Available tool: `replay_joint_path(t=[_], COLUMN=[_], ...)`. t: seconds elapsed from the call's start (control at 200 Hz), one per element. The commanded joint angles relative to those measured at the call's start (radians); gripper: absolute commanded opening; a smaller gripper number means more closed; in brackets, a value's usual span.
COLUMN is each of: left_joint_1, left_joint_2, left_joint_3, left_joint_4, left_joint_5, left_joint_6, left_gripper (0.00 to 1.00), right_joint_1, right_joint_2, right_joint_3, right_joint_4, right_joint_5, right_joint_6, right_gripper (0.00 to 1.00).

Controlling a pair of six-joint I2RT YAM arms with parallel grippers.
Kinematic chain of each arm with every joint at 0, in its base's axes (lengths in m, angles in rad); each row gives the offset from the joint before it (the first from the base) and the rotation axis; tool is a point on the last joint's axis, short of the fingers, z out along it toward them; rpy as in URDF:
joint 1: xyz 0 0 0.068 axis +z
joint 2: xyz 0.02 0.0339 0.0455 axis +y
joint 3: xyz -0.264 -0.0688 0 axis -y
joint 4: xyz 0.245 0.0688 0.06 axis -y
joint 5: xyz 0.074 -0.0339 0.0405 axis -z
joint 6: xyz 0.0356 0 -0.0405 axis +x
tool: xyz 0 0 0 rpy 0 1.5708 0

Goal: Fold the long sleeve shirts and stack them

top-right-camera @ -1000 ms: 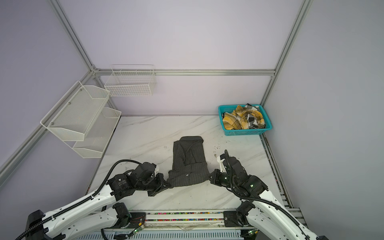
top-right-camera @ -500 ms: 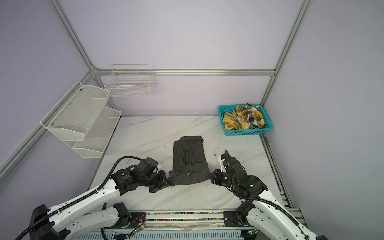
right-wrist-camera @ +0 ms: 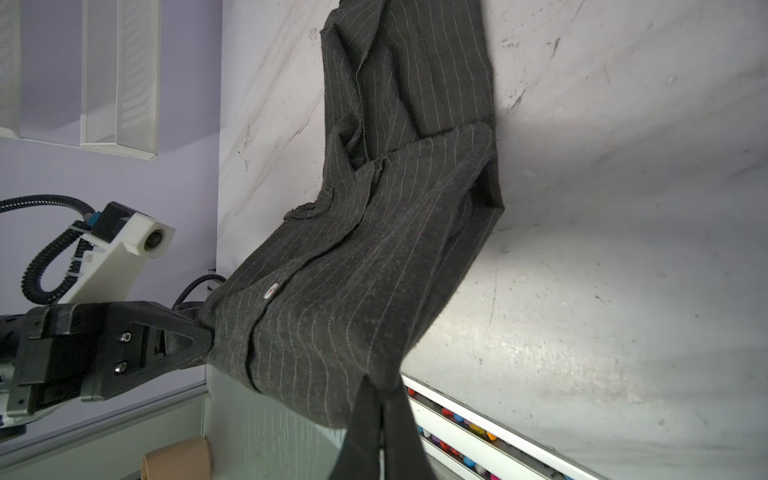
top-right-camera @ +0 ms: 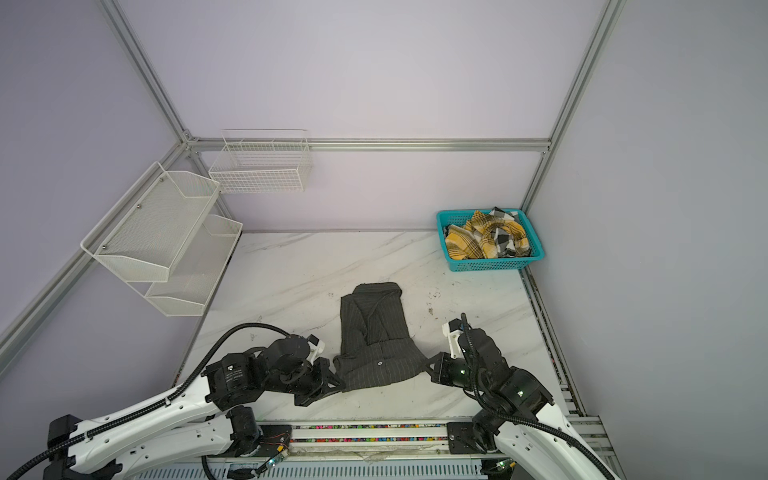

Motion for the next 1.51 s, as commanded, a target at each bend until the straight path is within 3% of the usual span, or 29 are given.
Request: replay_joint_path(t=[0.0, 0.195, 0.36, 0.52, 0.7, 0.735, 0.79, 0.83, 0.86, 0.9, 0.945, 0.99, 1.05, 1.09, 1.165, 1.275, 1.335, 1.5], left_joint_1=[0.0, 0.09, 0.264, 0.443, 0.572, 0.594, 0.632, 0.664, 0.687, 0.722, 0.745, 0.76, 0.766, 0.764, 0.764, 0.764, 0.767, 0.766], left_joint_2=[-0.04, 0.039, 0.166, 0.41, 0.791, 0.861, 0.989, 1.097, 1.18, 1.296, 1.423, 1.554, 1.67, 1.679, 1.541, 1.194, 1.059, 0.94], left_joint_3=[-0.026, 0.047, 0.185, 0.392, 0.687, 0.731, 0.823, 0.924, 1.01, 1.15, 1.33, 1.558, 1.848, 1.931, 1.773, 1.208, 0.972, 0.567], left_joint_4=[-0.11, -0.045, -0.006, 0.059, 0.092, 0.116, 0.147, 0.127, 0.108, 0.061, 0.008, -0.117, -0.29, -0.36, -0.312, -0.017, 0.097, 0.349], left_joint_5=[-0.077, -0.07, -0.033, 0.065, 0.18, 0.195, 0.223, 0.233, 0.236, 0.249, 0.273, 0.293, 0.274, 0.221, 0.165, 0.102, 0.112, 0.238], left_joint_6=[-0.021, 0.058, 0.199, 0.361, 0.485, 0.494, 0.526, 0.558, 0.587, 0.607, 0.643, 0.665, 0.718, 0.753, 0.779, 0.765, 0.722, 0.58], left_gripper=[0.0, 0.0, 0.0, 0.0, 0.0, 0.1, 0.42, 0.55, 0.62, 0.7, 0.99, 1.0, 1.0, 1.0, 0.99, 0.94, 0.89, 0.83], right_joint_1=[-0.005, -0.005, -0.006, -0.031, -0.215, -0.226, -0.256, -0.282, -0.294, -0.311, -0.343, -0.363, -0.362, -0.362, -0.362, -0.362, -0.362, -0.362], right_joint_2=[-0.029, 0.062, 0.322, 0.603, 1.005, 1.087, 1.228, 1.346, 1.446, 1.587, 1.691, 1.729, 1.739, 1.722, 1.669, 1.646, 1.663, 1.674], right_joint_3=[0.004, 0.086, 0.205, 0.384, 0.616, 0.684, 0.785, 0.875, 0.958, 1.133, 1.283, 1.332, 1.374, 1.366, 1.318, 1.264, 1.265, 1.209], right_joint_4=[-0.058, 0.026, 0.102, 0.195, 0.262, 0.262, 0.276, 0.281, 0.276, 0.16, 0.082, 0.088, 0.078, 0.092, 0.134, 0.169, 0.15, 0.178], right_joint_5=[0.065, 0.1, 0.147, 0.165, 0.057, 0.071, 0.066, 0.061, 0.063, 0.195, 0.229, 0.223, 0.248, 0.248, 0.244, 0.174, 0.139, 0.105], right_joint_6=[-0.014, 0.016, -0.05, -0.113, -0.214, -0.242, -0.268, -0.277, -0.28, -0.293, -0.309, -0.306, -0.327, -0.333, -0.339, -0.36, -0.39, -0.43], right_gripper=[0.0, 0.0, 0.0, 0.0, 0.0, 0.0, 0.0, 0.0, 0.09, 0.22, 0.4, 0.55, 0.61, 0.64, 0.64, 0.63, 0.62, 0.62])
